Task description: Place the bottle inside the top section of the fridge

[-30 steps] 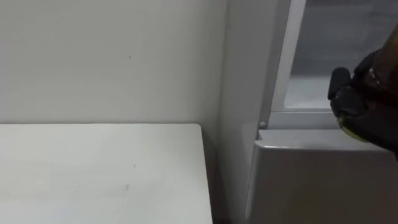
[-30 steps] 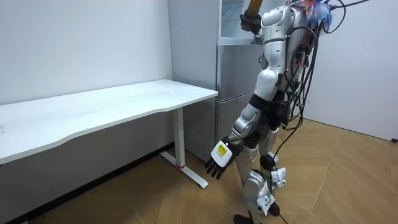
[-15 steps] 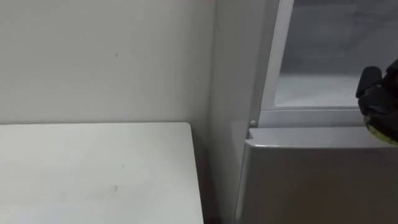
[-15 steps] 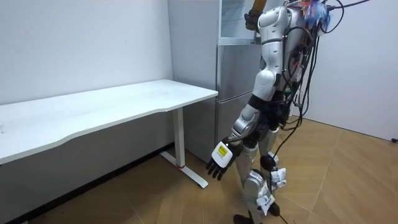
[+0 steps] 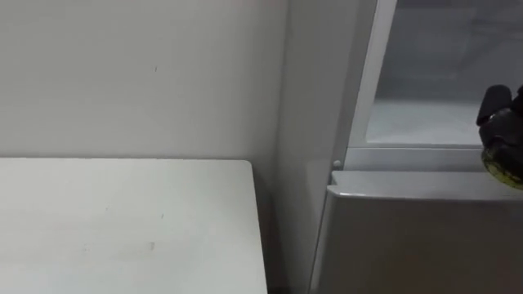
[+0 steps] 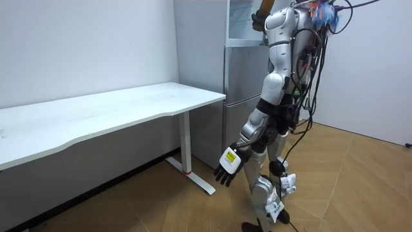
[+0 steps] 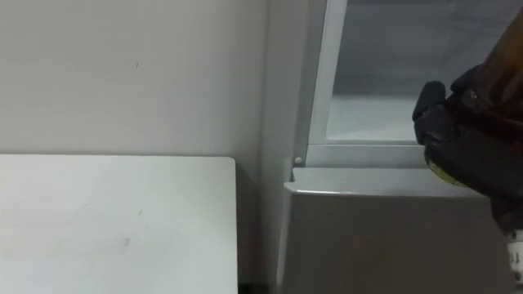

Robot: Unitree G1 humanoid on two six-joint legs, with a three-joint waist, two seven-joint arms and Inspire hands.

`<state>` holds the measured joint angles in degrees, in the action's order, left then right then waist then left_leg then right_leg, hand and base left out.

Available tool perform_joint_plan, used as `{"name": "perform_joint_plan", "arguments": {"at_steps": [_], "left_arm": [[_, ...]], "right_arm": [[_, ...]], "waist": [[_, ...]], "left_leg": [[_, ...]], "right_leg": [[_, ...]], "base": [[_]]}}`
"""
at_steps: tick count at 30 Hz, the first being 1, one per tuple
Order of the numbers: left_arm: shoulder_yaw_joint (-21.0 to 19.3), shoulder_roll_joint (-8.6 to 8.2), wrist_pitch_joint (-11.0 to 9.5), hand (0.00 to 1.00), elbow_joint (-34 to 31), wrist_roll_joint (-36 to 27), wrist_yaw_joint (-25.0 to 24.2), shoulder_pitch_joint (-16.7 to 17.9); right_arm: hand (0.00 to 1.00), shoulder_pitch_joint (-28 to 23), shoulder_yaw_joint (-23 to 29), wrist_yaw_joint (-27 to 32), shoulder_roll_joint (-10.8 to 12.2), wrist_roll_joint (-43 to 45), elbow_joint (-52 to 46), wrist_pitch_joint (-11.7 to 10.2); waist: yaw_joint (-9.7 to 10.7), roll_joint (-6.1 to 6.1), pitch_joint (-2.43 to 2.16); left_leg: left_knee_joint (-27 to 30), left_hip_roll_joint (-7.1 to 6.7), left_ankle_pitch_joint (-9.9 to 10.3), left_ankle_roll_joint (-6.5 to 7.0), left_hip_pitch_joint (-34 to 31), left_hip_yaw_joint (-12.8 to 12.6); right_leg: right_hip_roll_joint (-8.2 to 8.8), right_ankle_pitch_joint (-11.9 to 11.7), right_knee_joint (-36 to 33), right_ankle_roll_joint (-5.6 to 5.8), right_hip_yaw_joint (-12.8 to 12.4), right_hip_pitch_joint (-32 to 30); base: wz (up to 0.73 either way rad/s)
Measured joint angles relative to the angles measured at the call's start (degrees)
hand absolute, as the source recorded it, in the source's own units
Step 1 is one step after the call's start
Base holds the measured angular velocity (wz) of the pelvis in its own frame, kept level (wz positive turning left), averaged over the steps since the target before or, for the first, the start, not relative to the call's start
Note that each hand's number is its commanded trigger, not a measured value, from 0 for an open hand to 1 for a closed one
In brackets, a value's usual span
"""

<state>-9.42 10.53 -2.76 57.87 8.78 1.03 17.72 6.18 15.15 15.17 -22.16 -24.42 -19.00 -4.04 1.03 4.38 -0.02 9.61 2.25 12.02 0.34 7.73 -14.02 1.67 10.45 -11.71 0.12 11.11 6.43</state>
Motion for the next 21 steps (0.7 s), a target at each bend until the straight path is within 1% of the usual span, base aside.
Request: {"name": "perform_joint_plan", "arguments": {"at_steps": [2, 4, 7, 9, 10, 11, 12, 15, 17, 21], "left_arm": [[-0.08, 0.17, 0.0, 0.0, 0.01, 0.3, -0.69, -0.33], [-0.53, 0.18, 0.07, 0.0, 0.01, 0.92, -1.54, -0.63], [-0.58, 0.18, 0.57, 0.0, 0.01, 1.03, -2.15, -0.62], [-0.57, 0.19, 1.27, 0.0, -0.33, 1.05, -2.15, -0.69], [-0.57, 0.19, 1.44, 0.0, -0.76, 1.05, -2.15, -0.69], [-0.59, 0.19, 1.53, 0.0, -1.33, 1.05, -2.15, -0.63], [-0.66, 0.2, 1.65, 0.0, -1.66, 1.08, -2.13, -0.45], [-1.56, 0.16, 2.27, 0.0, -2.84, 2.21, -2.27, 0.1], [-2.23, 0.23, 2.52, 0.0, -2.91, 2.18, -2.5, 0.11], [-2.7, 0.23, 2.55, 0.0, -4.06, 2.2, -2.77, 0.25]], "right_arm": [[1.0, 1.9, 0.0, 0.91, -0.01, -0.22, 2.13, 0.0], [1.0, 3.14, 0.0, 2.11, -0.15, -0.21, 3.12, 0.0], [1.0, 5.67, -0.22, 3.3, -0.46, -0.14, 5.29, 0.0], [1.0, 8.4, -0.29, 4.77, -1.48, -0.14, 8.28, 0.05], [1.0, 8.7, -0.27, 5.31, -1.95, -0.17, 8.83, 0.09], [1.0, 8.98, -0.27, 6.0, -2.88, -0.15, 9.73, 0.39], [1.0, 9.15, -0.29, 6.3, -3.26, -0.14, 10.46, 0.53], [1.0, 9.98, -0.29, 6.57, -3.42, 0.28, 12.26, 0.69], [1.0, 11.94, -0.3, 6.78, -4.13, 0.06, 16.05, 1.13], [1.0, 15.72, -0.32, 7.17, -4.73, -0.41, 22.55, 1.72]], "waist": [[-0.36, 0.04, 0.13], [-1.15, -0.09, 0.18], [-1.66, -0.29, 0.24], [-2.19, -0.26, 0.27], [-2.28, -0.23, 0.27], [-2.81, -0.2, 0.28], [-3.13, -0.2, 0.28], [-3.27, -0.19, 0.29], [-3.15, -0.3, 0.31], [-3.2, -0.53, 0.33]], "left_leg": [[0.03, -0.03, 0.0, 0.01, -0.11, 0.03], [0.14, -0.02, 0.0, 0.01, -0.45, 0.03], [0.45, 0.0, 0.01, 0.01, -0.97, 0.22], [1.02, -0.02, 0.0, 0.02, -1.85, 0.27], [1.24, -0.02, 0.01, 0.04, -2.11, 0.35], [1.26, -0.03, 0.01, 0.05, -2.15, 0.46], [1.26, -0.04, 0.02, 0.05, -2.15, 0.65], [1.24, -0.02, 0.02, 0.04, -2.23, 1.07], [1.25, -0.04, 0.02, 0.04, -2.23, 1.69], [1.24, 0.0, 0.02, 0.04, -2.35, 1.76]], "right_leg": [[0.04, 0.0, -0.02, 0.0, 0.04, -0.14], [0.04, -0.03, -0.01, -0.05, 0.09, -0.5], [0.05, -0.03, 0.06, -0.07, 0.27, -1.04], [0.11, -0.08, 0.05, -0.16, 0.37, -1.5], [0.14, -0.08, 0.06, -0.17, 0.48, -1.6], [0.18, -0.08, 0.05, -0.17, 0.59, -1.6], [0.17, -0.08, 0.06, -0.17, 0.66, -1.54], [0.13, -0.08, 0.05, -0.17, 0.99, -1.5], [0.2, -0.08, 0.03, -0.16, 1.75, -1.39], [0.21, -0.08, 0.03, -0.16, 2.1, -1.3]], "base": [[0.0], [0.0], [0.02], [0.02], [0.05], [0.08], [0.08], [0.08], [0.11], [0.02]]}}
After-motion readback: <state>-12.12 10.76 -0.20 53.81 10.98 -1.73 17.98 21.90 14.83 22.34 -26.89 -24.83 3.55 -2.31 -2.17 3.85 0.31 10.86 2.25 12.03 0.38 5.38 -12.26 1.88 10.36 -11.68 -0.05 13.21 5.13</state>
